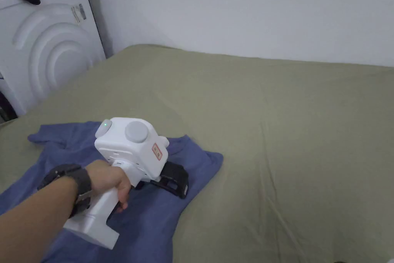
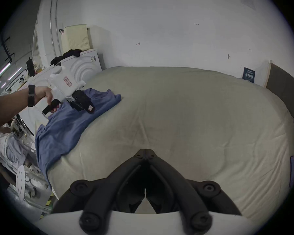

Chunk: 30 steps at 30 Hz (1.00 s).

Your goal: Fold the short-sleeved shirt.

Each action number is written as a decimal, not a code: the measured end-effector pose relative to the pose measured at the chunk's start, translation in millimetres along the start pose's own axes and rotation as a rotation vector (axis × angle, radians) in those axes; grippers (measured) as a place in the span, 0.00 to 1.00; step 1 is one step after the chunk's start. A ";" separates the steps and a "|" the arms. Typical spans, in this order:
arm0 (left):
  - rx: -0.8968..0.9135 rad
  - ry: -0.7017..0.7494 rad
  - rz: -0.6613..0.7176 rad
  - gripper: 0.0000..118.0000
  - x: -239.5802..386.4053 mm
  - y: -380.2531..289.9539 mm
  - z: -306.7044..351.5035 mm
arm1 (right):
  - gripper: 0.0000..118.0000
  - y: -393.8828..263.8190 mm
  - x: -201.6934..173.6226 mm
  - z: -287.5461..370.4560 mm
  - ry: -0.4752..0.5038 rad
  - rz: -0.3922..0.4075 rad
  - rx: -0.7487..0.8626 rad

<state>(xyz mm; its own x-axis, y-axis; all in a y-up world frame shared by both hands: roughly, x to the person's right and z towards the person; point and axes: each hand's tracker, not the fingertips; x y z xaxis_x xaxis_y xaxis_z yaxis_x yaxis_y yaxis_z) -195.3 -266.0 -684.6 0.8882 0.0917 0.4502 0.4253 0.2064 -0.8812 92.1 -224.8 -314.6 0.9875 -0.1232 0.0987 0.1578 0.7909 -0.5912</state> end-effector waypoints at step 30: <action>0.303 -0.362 -0.420 0.03 309.1 41.6 103.7 | 0.01 -8.7 47.5 132.8 -0.087 -0.100 0.114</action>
<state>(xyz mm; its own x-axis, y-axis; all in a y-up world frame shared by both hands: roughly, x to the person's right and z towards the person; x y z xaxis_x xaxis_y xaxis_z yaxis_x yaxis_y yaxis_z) 78.9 -128.1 -567.1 0.5187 0.2556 0.8158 0.6097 0.5584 -0.5626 137.0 -158.0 -198.4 0.9619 -0.1568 0.2240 0.2490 0.8405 -0.4812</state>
